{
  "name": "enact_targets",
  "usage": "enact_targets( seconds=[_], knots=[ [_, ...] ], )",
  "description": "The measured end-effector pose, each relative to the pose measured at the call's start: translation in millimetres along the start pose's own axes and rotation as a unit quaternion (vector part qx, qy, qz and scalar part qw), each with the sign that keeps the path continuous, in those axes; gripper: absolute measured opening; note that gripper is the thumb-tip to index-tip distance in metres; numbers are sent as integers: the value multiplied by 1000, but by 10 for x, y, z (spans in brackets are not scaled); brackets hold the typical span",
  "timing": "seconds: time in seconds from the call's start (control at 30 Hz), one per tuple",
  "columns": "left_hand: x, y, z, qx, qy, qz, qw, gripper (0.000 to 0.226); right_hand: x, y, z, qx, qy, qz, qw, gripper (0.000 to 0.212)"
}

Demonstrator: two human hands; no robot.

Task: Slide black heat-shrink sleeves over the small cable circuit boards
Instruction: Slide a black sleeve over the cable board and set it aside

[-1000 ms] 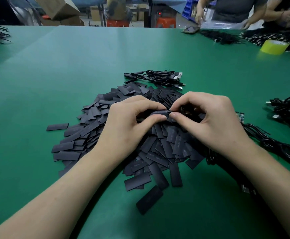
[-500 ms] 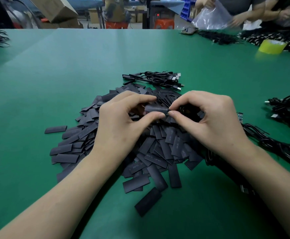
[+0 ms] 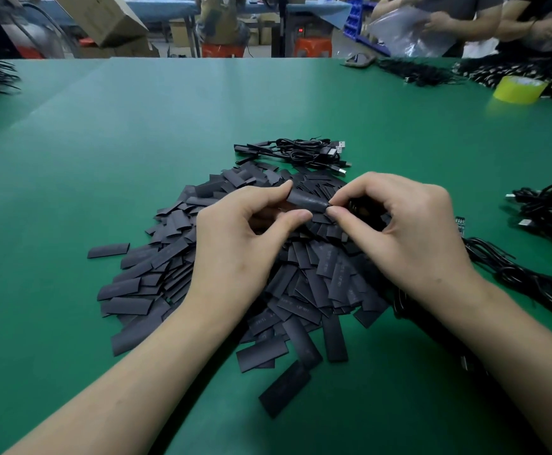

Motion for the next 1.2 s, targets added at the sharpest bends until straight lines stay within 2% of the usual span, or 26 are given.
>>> enact_targets(
  seconds=[0.17, 0.23, 0.33, 0.47, 0.73, 0.93, 1.2],
  knots=[
    [8, 106, -41, 44, -4, -41, 998, 39, -5, -40, 57, -2, 22, 19, 1000, 7],
    [2, 134, -88, 106, -30, -50, 993, 35, -8, -30, 72, -10, 30, 14, 999, 8],
    [-13, 134, -185, 239, -92, -42, 966, 17, -7, 41, 44, -18, 27, -12, 999, 10],
    [-14, 153, -218, 306, -125, -46, 943, 12, -8, 56, 47, -30, 36, -17, 999, 11],
    [-9, 139, -230, 312, -123, -25, 942, 11, 9, 108, 61, 16, 44, -30, 998, 8],
    [17, 204, -149, 285, -85, -44, 954, 31, 6, 64, 66, -5, 50, -4, 999, 5],
    [18, 217, -92, 273, -74, -65, 957, 36, -22, 4, 65, -3, 59, 16, 998, 6]
  ],
)
Point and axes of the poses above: each hand's wrist, its own x-axis away from the middle knuckle, its own y-axis out of the palm, z = x × y, the point moved 10 cm from there along -x, towards the middle knuckle, and after that the axes turned 9 degrees about -x, right-handed, at the moved point
